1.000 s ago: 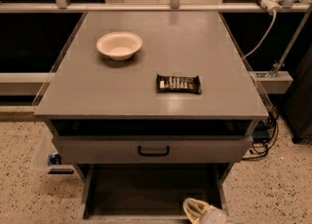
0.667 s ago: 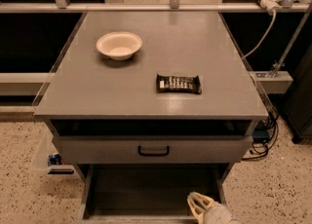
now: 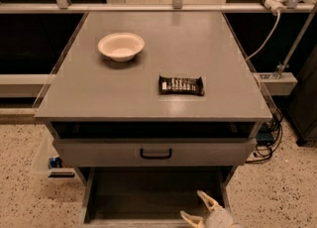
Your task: Open middle drawer
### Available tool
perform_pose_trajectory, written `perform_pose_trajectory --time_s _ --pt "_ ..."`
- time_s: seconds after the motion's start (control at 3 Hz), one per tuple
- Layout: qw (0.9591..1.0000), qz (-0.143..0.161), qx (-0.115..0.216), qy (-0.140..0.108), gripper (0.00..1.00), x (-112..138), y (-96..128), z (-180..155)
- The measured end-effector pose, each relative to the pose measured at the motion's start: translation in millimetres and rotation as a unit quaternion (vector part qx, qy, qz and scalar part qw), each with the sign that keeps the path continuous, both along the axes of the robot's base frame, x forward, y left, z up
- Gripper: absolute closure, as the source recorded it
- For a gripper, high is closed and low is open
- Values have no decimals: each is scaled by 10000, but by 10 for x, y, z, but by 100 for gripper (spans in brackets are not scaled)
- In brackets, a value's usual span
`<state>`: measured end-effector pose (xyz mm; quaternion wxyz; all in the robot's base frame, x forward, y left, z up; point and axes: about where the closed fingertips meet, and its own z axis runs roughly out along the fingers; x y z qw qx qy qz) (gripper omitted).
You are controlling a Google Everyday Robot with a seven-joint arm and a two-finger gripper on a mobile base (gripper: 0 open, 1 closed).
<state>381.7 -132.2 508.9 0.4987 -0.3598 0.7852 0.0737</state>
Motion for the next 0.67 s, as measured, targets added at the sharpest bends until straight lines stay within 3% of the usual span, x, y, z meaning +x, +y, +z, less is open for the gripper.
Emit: perform_pose_trajectory --time_s 0.33,0.67 --pt "10000 1 0 0 0 0 1 0" --pt "10000 1 0 0 0 0 1 0"
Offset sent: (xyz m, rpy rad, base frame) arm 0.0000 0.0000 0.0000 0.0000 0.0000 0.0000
